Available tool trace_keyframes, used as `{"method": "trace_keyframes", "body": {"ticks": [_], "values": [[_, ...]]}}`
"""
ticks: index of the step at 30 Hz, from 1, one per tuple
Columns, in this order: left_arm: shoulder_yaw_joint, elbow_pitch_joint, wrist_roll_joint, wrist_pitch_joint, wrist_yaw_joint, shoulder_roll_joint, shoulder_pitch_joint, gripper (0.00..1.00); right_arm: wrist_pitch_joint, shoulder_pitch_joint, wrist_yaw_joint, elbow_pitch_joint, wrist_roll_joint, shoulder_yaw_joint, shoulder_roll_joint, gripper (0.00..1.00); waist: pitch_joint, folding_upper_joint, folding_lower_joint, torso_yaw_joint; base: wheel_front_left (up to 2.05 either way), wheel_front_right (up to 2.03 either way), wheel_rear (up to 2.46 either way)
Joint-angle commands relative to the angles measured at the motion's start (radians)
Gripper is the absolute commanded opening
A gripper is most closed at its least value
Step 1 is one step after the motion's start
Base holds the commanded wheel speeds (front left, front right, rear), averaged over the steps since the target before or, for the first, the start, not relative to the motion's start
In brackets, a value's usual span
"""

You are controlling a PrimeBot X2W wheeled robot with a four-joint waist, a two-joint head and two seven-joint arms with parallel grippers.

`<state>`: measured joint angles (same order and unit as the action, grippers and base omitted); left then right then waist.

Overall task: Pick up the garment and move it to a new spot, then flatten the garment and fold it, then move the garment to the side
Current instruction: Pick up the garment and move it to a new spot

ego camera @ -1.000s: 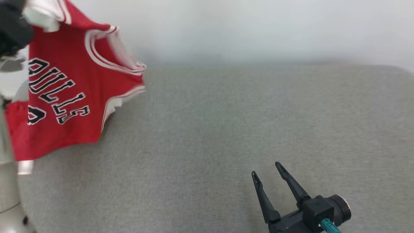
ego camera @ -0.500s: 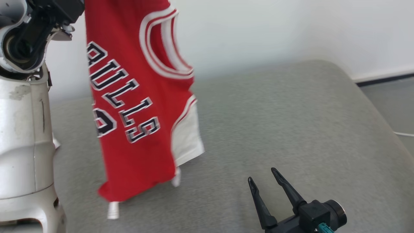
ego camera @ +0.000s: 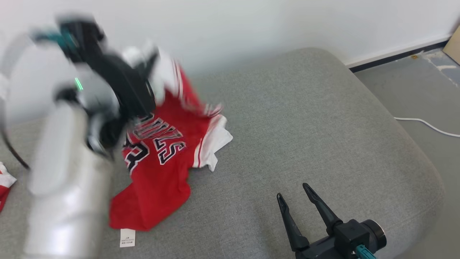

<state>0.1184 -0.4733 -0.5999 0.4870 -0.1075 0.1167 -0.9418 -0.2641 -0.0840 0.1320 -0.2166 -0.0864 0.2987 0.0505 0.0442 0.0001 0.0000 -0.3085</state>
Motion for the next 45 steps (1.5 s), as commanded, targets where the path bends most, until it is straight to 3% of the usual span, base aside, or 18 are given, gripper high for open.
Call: {"method": "trace_keyframes", "body": {"ticks": [1, 4, 6, 7, 9, 14, 19, 22, 28, 34, 45], "values": [[0.015, -0.043, 0.013, -0.03, -0.005, -0.012, 0.08, 0.0, -0.001, -0.01, -0.002, 0.001, -0.002, -0.001, 0.0, 1.0, 0.012, -0.0001, 0.0, -0.002, 0.0, 0.0, 0.0], [0.044, -0.116, 0.038, -0.101, 0.009, -0.026, 0.181, 0.0, -0.001, -0.013, -0.002, -0.002, -0.007, 0.009, 0.0, 1.0, 0.017, -0.0001, 0.0, -0.003, 0.0, 0.0, 0.0], [0.064, -0.157, 0.064, -0.167, 0.019, -0.036, 0.237, 0.78, -0.001, -0.017, -0.002, -0.004, -0.009, 0.014, 0.0, 1.0, 0.022, -0.0001, 0.0, -0.001, 0.0, 0.0, 0.0], [0.077, -0.177, 0.074, -0.2, 0.024, -0.042, 0.263, 1.0, -0.001, -0.017, -0.002, -0.004, -0.009, 0.012, 0.0, 1.0, 0.024, -0.0001, 0.0, 0.003, 0.0, 0.0, 0.0], [0.092, -0.194, 0.089, -0.23, 0.026, -0.046, 0.285, 1.0, -0.001, -0.017, -0.002, -0.003, -0.009, 0.01, 0.0, 1.0, 0.027, -0.0001, 0.0, 0.006, 0.0, 0.0, 0.0], [0.142, -0.228, 0.101, -0.435, 0.04, -0.062, 0.36, 1.0, -0.001, -0.012, -0.002, -0.005, 0.017, -0.035, 0.0, 1.0, 0.018, -0.0001, 0.0, 0.038, 0.0, 0.0, 0.0], [0.147, -0.18, 0.123, -0.665, 0.059, -0.064, 0.436, 1.0, -0.001, 0.015, -0.002, -0.001, 0.041, -0.098, 0.0, 1.0, -0.023, -0.0001, 0.0, 0.068, 0.0, 0.0, 0.0], [0.131, -0.125, 0.142, -0.735, 0.068, -0.045, 0.513, 1.0, -0.001, 0.034, -0.002, 0.005, 0.057, -0.133, 0.0, 1.0, -0.044, -0.0001, 0.0, 0.09, 0.0, 0.0, 0.0], [0.03, 0.128, 0.218, -0.751, 0.08, -0.017, 0.738, 1.0, -0.001, 0.068, -0.002, 0.021, 0.079, -0.205, 0.0, 1.0, -0.069, -0.0001, 0.0, 0.143, 0.0, 0.0, 0.0], [-0.084, 0.313, 0.312, -0.752, 0.055, -0.025, 0.94, 1.0, -0.001, 0.088, -0.002, 0.011, 0.083, -0.231, 0.012, 1.0, -0.083, -0.0001, 0.0, 0.194, 0.0, 0.0, 0.0], [-0.211, 0.352, 0.388, -0.752, 0.008, -0.049, 1.08, 1.0, -0.001, 0.116, -0.002, -0.027, 0.034, -0.21, 0.065, 1.0, -0.11, -0.0001, 0.0, 0.259, 0.0, 0.0, 0.0]]}}
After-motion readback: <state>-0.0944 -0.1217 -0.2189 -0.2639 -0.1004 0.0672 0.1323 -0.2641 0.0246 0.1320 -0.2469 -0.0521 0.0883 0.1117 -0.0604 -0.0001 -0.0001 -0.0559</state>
